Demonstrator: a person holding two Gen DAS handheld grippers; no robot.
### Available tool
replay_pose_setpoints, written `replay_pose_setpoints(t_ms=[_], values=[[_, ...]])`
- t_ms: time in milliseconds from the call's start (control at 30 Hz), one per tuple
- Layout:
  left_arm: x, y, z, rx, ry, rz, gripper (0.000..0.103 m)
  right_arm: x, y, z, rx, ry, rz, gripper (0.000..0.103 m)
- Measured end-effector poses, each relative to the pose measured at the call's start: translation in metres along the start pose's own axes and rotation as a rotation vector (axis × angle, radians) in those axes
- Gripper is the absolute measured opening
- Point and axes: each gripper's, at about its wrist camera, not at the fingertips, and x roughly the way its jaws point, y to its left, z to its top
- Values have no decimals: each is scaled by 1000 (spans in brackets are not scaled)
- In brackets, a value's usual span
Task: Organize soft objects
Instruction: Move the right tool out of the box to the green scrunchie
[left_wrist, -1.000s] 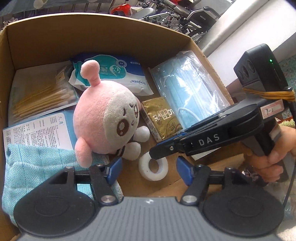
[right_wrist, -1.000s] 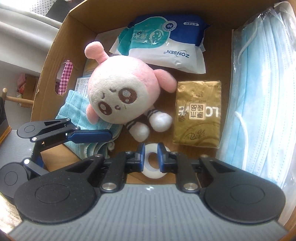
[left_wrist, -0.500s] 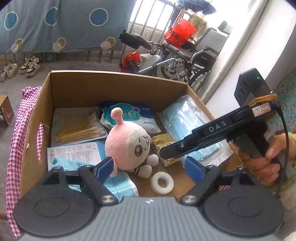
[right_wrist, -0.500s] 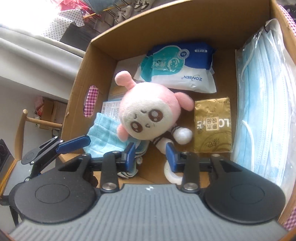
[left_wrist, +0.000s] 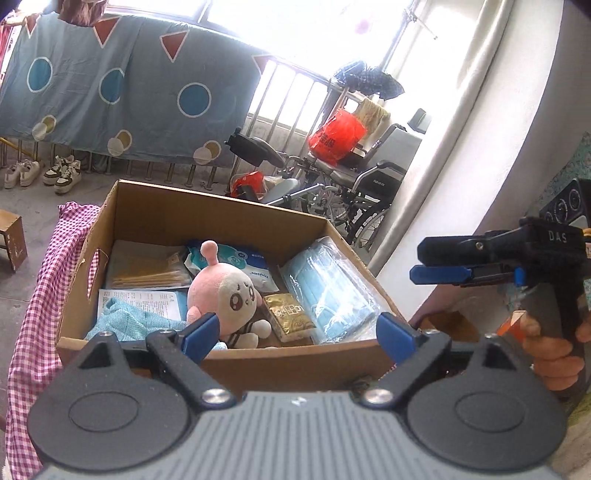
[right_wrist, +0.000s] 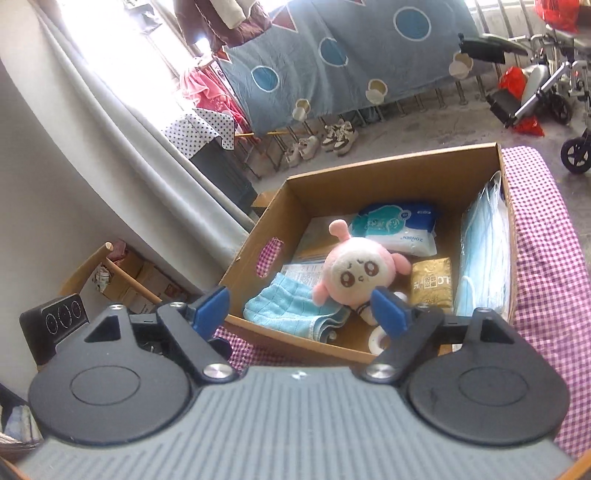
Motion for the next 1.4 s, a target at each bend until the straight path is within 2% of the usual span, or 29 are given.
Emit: replay_pose_setpoints(t_ms=[67, 100, 200, 300, 400, 600, 800, 867, 967, 1067, 1167, 1300, 1400], values=[[-6, -4, -9, 7, -3, 3, 103, -19, 13, -10, -66, -45, -45, 95], [-7, -5, -12, 7, 0, 4, 103, -27, 20, -16, -104, -68, -80, 102], [-9, -5, -30, 1, 3, 14, 103, -45, 39, -37, -230, -114, -213, 102], [-11, -8, -52, 28, -18, 29, 103, -52, 49, -59, -328, -111, -339, 102], [-8, -13, -66, 50, 0, 47, 103, -54, 48, -81, -381, -98, -405, 102], [6, -18, -79, 35, 59, 10, 103, -54, 16, -119, -271, -84, -403, 102], [21, -32, -81, 68, 95, -38, 103, -57, -28, -139, -148, -152, -383, 102], [31, -41, -79, 107, 118, -29, 103, -56, -46, -141, -80, -170, -392, 102], [53, -61, -81, 219, 163, -6, 103, -47, -76, -142, 25, -167, -387, 102], [79, -82, -87, 348, 198, 44, 103, -29, -96, -145, 48, -133, -379, 101], [103, -98, -92, 437, 236, 62, 102, -7, -107, -146, 22, -81, -394, 94], [124, -104, -91, 414, 279, -5, 93, 15, -118, -145, -3, -16, -394, 72], [135, -107, -92, 403, 307, -22, 76, 28, -127, -145, 2, 32, -376, 55]])
